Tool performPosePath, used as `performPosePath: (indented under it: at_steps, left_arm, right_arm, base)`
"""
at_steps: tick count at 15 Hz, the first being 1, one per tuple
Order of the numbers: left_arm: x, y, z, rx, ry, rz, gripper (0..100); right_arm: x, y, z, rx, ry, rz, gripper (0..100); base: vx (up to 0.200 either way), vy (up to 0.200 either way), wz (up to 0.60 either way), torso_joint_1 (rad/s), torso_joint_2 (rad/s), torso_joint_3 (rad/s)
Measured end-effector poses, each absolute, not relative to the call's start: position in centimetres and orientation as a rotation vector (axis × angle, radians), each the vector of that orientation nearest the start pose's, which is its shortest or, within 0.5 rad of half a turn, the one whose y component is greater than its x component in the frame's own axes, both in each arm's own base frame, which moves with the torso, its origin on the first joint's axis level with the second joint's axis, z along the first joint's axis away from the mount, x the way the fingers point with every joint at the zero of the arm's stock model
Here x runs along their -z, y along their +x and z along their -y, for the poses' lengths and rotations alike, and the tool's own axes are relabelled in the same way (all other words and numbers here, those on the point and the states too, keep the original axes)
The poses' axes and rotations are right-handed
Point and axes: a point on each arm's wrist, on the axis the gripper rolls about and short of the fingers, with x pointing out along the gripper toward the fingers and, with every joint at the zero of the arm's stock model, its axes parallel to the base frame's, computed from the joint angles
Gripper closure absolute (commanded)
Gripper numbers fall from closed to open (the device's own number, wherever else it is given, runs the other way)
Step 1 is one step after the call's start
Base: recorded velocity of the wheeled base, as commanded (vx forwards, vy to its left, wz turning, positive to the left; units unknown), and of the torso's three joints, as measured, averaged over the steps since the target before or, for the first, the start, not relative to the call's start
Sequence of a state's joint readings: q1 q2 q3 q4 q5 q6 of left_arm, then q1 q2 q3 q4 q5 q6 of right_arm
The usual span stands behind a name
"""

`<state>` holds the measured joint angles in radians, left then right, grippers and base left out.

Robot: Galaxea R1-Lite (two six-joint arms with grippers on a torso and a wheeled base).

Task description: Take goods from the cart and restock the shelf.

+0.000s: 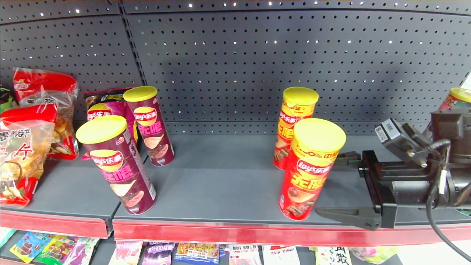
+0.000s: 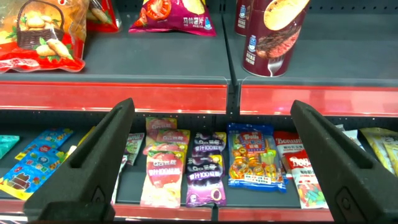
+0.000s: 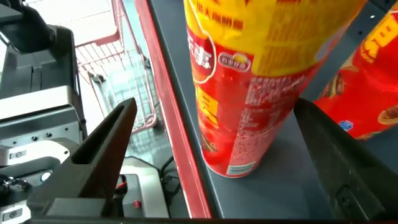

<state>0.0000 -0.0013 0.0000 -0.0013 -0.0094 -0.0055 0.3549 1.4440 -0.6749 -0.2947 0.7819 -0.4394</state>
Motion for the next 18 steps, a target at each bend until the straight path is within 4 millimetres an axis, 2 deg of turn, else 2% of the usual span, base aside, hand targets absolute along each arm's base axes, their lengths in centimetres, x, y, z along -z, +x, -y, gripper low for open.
performPosePath:
  at_steps: [5, 9, 15, 18]
  left_arm:
    - [-7.6, -2.3, 0.0, 0.009, -0.006, 0.003, 0]
    - [-7.6, -2.3, 0.0, 0.009, -0.006, 0.003, 0]
    - [-7.6, -2.3, 0.0, 0.009, -0.006, 0.003, 0]
    - [-7.6, -2.3, 0.0, 0.009, -0.006, 0.003, 0]
  right_arm:
    - [-19.0, 22.3, -9.9, -1.161, -0.234, -0.270, 0]
    - [-18.8, 22.9, -10.2, -1.163, -0.235, -0.279, 0]
    - [-18.3, 22.8, -10.1, -1.161, -0.235, -0.295, 0]
    - [-17.3, 21.3, -8.5, -1.127, -0.218, -0.332, 0]
  base:
    - [0.000, 0.000, 0.00, 0.000, 0.00, 0.000]
    - [0.000, 0.000, 0.00, 0.000, 0.00, 0.000]
    - [0.000, 0.000, 0.00, 0.000, 0.00, 0.000]
    - [0.000, 0.000, 0.00, 0.000, 0.00, 0.000]
